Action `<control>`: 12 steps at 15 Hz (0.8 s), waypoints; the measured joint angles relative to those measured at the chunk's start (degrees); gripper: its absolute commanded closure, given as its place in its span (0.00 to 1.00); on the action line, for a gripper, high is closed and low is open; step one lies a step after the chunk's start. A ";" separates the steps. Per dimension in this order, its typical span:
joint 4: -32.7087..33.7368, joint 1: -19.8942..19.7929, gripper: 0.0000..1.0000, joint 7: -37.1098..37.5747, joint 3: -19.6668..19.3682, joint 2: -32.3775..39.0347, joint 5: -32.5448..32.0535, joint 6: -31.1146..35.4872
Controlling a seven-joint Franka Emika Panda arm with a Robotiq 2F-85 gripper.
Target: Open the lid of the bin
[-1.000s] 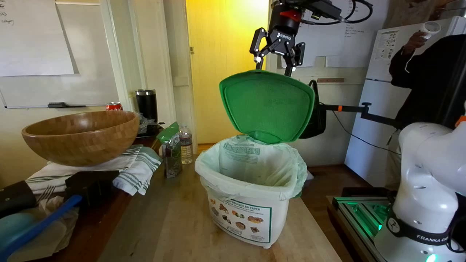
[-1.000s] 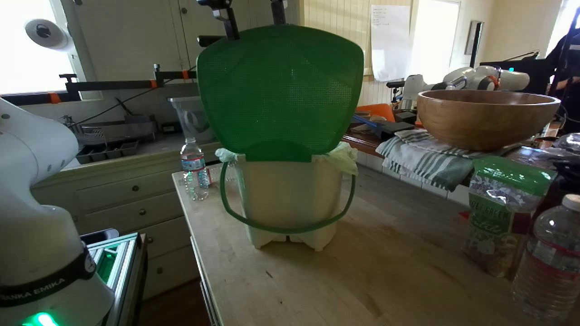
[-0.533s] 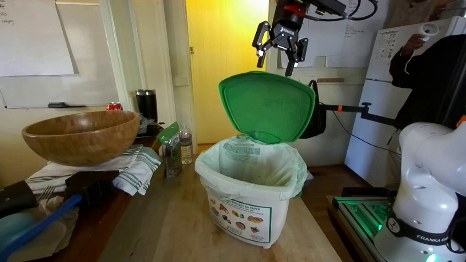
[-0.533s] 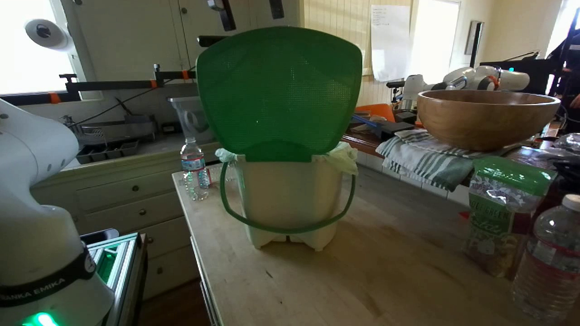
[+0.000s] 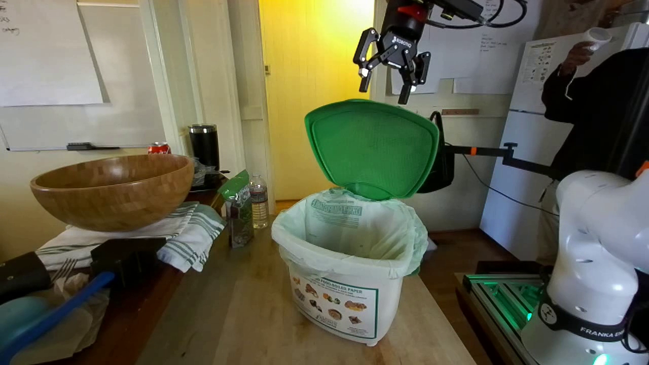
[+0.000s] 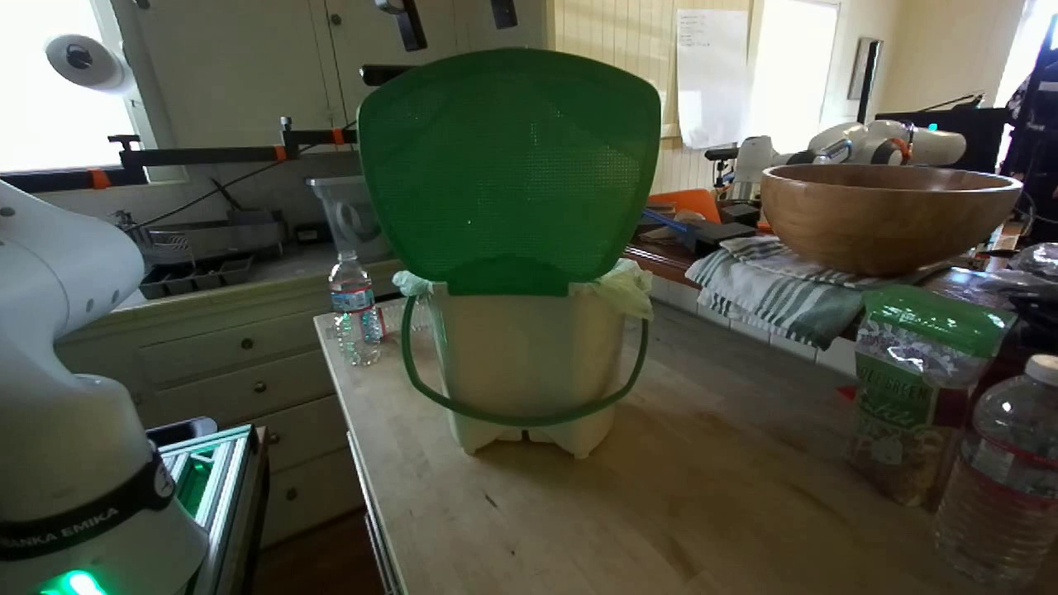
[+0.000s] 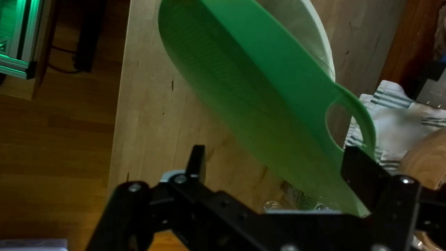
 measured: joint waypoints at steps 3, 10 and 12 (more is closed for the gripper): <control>0.00 0.03 0.00 -1.19 -0.11 -0.82 0.06 0.01; 1.20 1.31 0.00 -6.38 0.11 -1.18 0.11 -0.66; 2.36 2.12 0.00 -7.89 0.58 -0.72 0.09 -2.78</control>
